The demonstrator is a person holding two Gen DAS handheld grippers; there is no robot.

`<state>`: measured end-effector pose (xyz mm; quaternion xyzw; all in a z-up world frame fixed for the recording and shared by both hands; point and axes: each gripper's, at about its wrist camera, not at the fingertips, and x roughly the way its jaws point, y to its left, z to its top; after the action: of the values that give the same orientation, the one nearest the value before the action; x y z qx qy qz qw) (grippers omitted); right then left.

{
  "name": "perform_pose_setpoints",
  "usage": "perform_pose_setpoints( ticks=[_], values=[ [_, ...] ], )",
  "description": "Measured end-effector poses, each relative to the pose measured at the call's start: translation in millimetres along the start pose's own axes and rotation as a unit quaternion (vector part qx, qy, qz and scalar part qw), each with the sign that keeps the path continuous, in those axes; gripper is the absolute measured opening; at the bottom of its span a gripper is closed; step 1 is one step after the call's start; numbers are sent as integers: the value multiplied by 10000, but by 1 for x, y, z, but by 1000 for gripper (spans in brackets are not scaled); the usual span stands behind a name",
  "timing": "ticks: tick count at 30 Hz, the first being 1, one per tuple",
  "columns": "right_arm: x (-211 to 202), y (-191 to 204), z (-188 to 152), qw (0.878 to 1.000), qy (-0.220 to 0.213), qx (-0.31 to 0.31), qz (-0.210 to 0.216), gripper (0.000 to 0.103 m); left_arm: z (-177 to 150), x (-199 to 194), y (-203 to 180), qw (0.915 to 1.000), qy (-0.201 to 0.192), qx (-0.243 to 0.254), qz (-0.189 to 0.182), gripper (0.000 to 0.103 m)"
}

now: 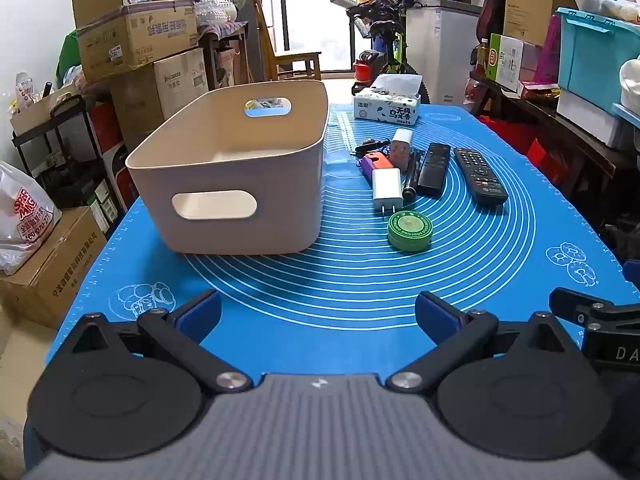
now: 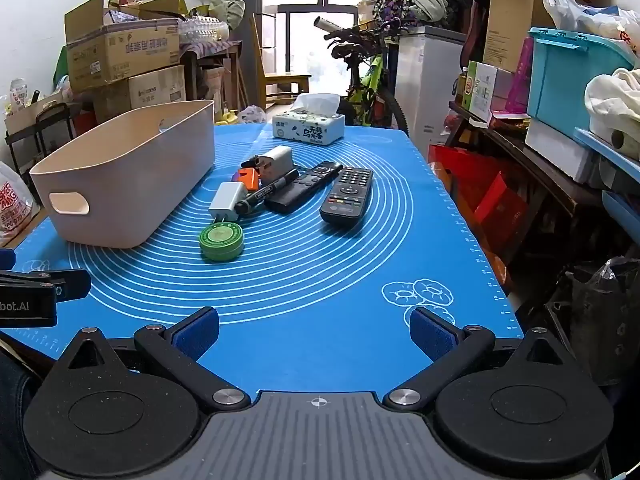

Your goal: Organize rigid objects

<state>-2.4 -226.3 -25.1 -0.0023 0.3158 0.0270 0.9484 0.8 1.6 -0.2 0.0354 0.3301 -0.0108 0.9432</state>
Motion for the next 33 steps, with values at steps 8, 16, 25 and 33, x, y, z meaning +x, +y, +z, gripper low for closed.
perform_pose_setpoints(
  ticks=[8,16,25,33],
  values=[
    [-3,1,-4,10000,9,-5,-7,101,0,3,-2,10000,8,21,25,102],
    [-1,0,-2,10000,15,-1,-14,101,0,-1,-1,10000,27,27,44,102],
    [-1,-1,-2,10000,31,3,-22,101,1,-6,3,10000,30,43,74,102],
    [5,-3,1,10000,55,6,-28,101,1,-3,2,10000,40,45,55,102]
  ],
)
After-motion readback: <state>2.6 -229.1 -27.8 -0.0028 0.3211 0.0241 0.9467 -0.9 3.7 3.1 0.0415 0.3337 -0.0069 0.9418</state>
